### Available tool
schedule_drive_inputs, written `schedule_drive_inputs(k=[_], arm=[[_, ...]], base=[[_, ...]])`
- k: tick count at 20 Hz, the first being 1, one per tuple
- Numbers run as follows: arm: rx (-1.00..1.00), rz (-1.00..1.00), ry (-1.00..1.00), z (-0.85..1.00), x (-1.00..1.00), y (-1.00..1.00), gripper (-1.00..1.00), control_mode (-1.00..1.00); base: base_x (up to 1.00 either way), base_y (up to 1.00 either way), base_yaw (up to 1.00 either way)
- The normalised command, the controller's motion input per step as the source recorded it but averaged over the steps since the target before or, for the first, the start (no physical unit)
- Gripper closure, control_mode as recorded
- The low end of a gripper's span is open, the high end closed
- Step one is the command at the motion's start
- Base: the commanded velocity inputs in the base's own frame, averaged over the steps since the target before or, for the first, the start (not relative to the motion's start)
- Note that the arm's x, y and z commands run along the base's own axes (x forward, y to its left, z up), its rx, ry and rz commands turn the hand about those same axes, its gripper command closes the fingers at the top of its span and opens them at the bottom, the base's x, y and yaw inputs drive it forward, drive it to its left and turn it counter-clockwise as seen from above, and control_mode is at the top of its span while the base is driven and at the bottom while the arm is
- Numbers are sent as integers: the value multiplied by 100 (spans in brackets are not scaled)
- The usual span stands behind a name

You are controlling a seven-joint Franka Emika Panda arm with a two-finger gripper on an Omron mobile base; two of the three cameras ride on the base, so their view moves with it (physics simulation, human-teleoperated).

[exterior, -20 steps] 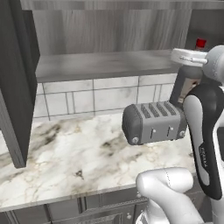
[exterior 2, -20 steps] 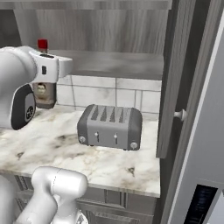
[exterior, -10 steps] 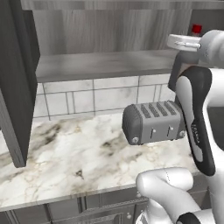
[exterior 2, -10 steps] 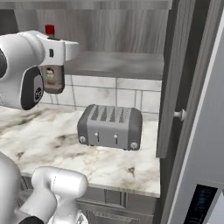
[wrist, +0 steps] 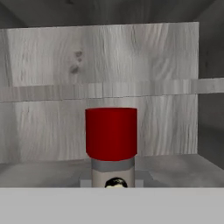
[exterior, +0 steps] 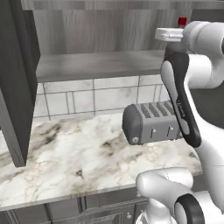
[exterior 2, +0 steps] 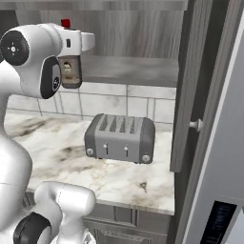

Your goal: Sort all alcoholic drinks to one cabinet, and non-alcoholic drinks to the other.

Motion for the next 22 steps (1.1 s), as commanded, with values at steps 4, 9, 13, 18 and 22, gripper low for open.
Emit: schedule_drive_inputs(k=[4,9,13,18,22], arm=[[0,0,0,0,67,0,100,-100],[0,0,-5,0,49,0,100,-100],[0,0,-1,0,42,0,100,-100],[0,0,0,0,40,-5,100,-100],[0,0,0,0,42,-4,100,-100]], base=[[0,0,0],[0,0,0],[0,0,0],[0,0,0],[0,0,0]])
